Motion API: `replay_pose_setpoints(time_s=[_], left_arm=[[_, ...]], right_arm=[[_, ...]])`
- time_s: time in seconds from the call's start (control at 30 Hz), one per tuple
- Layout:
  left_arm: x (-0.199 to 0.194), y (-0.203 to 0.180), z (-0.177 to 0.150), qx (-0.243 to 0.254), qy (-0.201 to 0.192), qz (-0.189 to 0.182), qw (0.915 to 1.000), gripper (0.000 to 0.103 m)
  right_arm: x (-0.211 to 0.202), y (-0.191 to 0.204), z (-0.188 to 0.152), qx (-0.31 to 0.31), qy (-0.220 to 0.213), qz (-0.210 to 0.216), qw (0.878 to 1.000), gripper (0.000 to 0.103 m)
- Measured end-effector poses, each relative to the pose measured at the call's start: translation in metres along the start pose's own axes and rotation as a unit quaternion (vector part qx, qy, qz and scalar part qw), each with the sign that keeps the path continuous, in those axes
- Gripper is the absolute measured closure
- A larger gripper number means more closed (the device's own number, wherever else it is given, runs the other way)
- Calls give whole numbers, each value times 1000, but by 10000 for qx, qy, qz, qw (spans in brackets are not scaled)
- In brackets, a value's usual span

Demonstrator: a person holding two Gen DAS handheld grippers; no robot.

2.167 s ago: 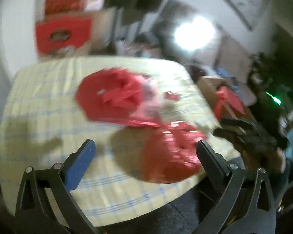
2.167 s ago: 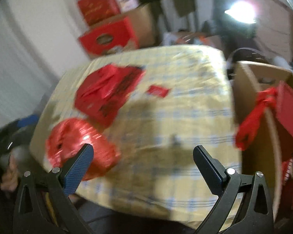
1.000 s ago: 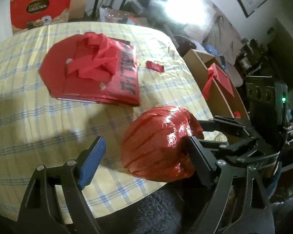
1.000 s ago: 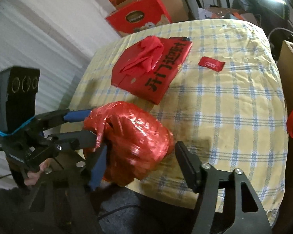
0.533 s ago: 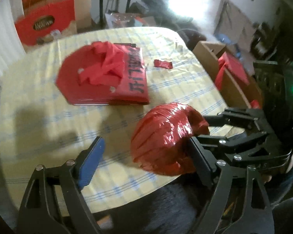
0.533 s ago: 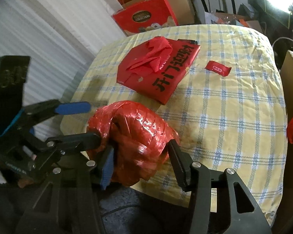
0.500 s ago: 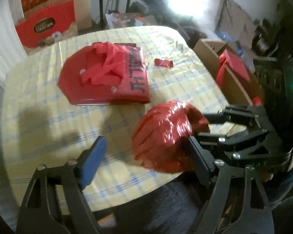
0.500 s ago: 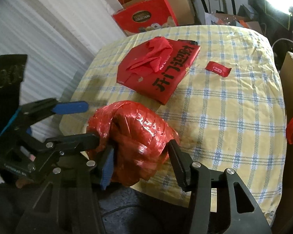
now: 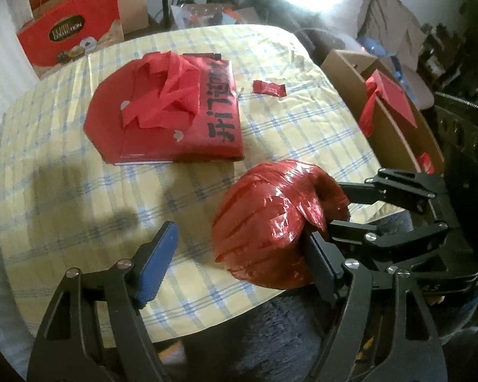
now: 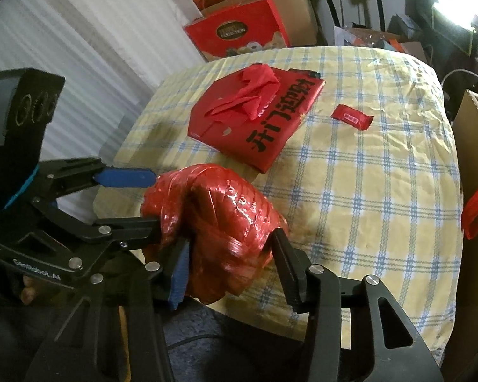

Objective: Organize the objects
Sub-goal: 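Close the left gripper on the red ribbon ball while the right gripper approaches it, then lift the red ribbon ball off the table with both grippers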

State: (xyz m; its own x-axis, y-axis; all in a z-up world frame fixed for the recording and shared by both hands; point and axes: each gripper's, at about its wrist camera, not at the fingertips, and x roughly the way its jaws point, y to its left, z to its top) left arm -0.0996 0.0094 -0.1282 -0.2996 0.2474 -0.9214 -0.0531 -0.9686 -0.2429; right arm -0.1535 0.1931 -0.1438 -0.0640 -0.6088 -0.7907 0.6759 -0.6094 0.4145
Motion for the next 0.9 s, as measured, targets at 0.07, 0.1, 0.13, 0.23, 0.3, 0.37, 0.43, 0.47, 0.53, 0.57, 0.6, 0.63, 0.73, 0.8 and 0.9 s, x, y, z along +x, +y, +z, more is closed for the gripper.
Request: replay_pose_setpoints(time_s=[0.07,0.1,0.13,0.23,0.3,0.37,0.43,0.47,0.53,0.57,0.6,0.63,0.73,0.8,0.9], left_arm=[[2,5,-1,-149,-54,-260,9995,42],[2,8,-2,-227,-76,-387,9990,46],[3,13,-3,-336,-76,-633,9974,53],[5,19,-3,-501,-103,-909,9945,55],[3,14,-3,-444,-159,-812,9956,58],[-1,5,-1,-310,-246,-566,9976,61],[-3,-5,1,-156,-296,-329,9989,63],[-5,-10,1,-104,-334,-244,9991,63],[-8,-15,2,-72,-436,-183,9989,64],[-12,-18,2,-64,-516,-173,9985,64],[-15,-19,3,-46,-584,-157,9982,64],[-18,-22,4,-12,-664,-122,9977,64],[-32,-35,6,192,-962,98,9951,65],[-39,-44,8,364,-1146,243,9924,65],[-50,-53,10,510,-1373,320,9887,65]], right_arm=[[0,0,0,3,-15,6,10000,54],[1,-2,1,25,-34,38,10000,54],[1,-4,1,45,-52,107,9999,54],[2,-9,1,132,-118,298,9994,54],[1,-9,2,138,-145,275,9994,54],[0,-8,3,153,-197,230,9994,54],[-2,-9,3,170,-230,186,9994,55],[-3,-9,2,177,-261,182,9993,55],[-9,-11,2,202,-377,192,9989,56],[-11,-12,2,206,-424,196,9987,56],[-17,-12,3,186,-541,186,9982,56],[-21,-11,3,158,-625,166,9978,56],[-35,-7,5,94,-939,76,9955,56],[-43,-4,5,80,-1143,19,9934,57],[-57,0,5,51,-1428,-56,9897,57]])
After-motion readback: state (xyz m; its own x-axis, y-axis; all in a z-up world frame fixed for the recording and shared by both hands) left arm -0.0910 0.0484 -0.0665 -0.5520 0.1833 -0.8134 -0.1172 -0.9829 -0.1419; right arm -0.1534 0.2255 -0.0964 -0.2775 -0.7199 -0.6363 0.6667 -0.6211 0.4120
